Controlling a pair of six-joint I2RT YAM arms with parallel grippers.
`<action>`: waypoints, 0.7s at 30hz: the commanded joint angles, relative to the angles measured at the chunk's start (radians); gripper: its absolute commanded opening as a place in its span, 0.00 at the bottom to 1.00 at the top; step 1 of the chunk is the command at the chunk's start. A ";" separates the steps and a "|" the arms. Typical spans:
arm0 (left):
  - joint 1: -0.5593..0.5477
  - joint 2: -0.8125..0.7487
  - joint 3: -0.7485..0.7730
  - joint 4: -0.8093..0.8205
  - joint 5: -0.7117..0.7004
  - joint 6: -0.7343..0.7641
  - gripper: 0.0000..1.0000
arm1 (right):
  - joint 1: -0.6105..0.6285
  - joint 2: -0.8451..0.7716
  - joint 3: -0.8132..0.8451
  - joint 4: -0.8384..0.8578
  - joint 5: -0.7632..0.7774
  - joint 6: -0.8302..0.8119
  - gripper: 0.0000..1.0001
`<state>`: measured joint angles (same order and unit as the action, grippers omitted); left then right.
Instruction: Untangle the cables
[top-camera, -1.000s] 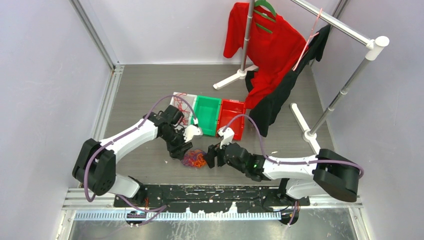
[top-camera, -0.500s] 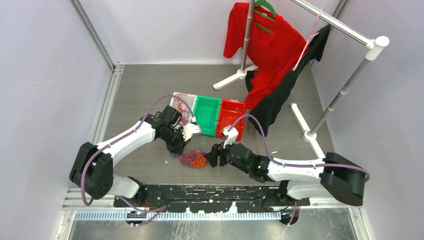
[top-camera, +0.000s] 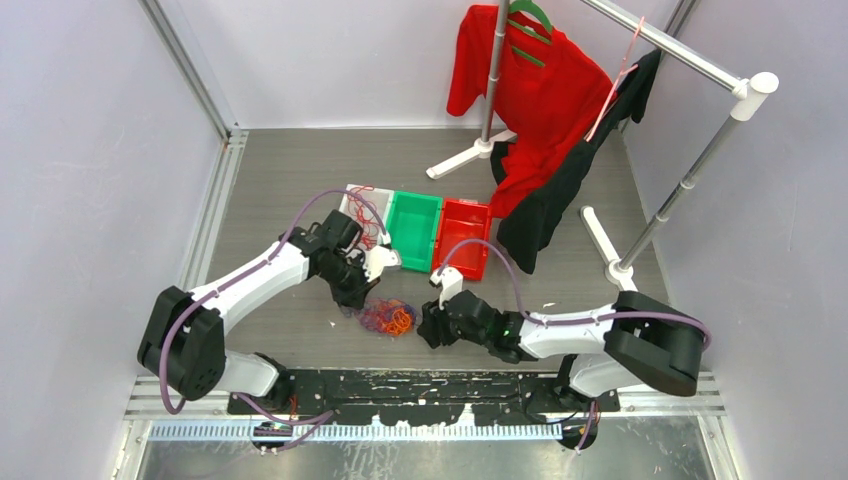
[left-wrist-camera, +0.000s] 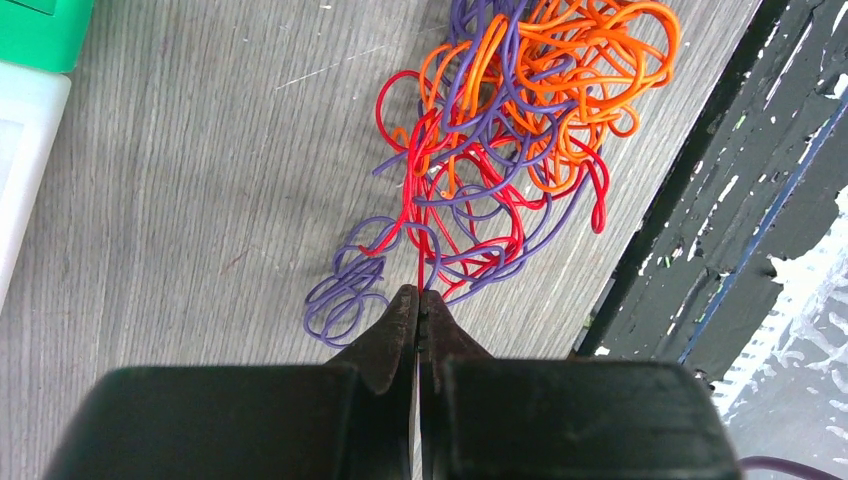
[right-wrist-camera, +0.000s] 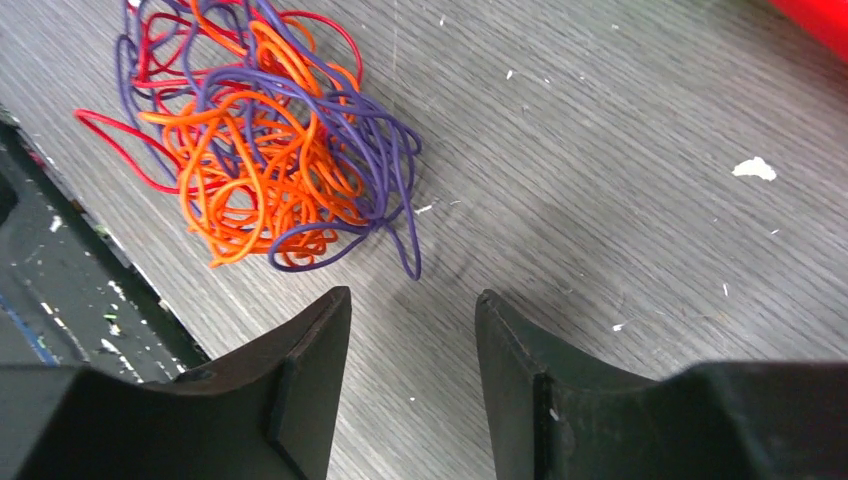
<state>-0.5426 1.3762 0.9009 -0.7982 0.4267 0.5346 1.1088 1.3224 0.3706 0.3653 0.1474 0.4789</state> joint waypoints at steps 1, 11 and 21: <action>0.006 -0.036 0.035 -0.022 0.008 0.017 0.00 | -0.001 0.037 0.057 0.084 0.038 -0.024 0.52; 0.008 -0.033 0.043 -0.022 0.007 0.025 0.00 | 0.016 0.135 0.125 0.164 0.073 -0.036 0.28; 0.132 -0.117 0.078 -0.147 -0.031 0.131 0.00 | 0.016 -0.094 0.066 -0.073 0.138 -0.057 0.01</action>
<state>-0.4843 1.3399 0.9218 -0.8631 0.4164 0.5842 1.1221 1.3891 0.4515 0.3901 0.2123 0.4438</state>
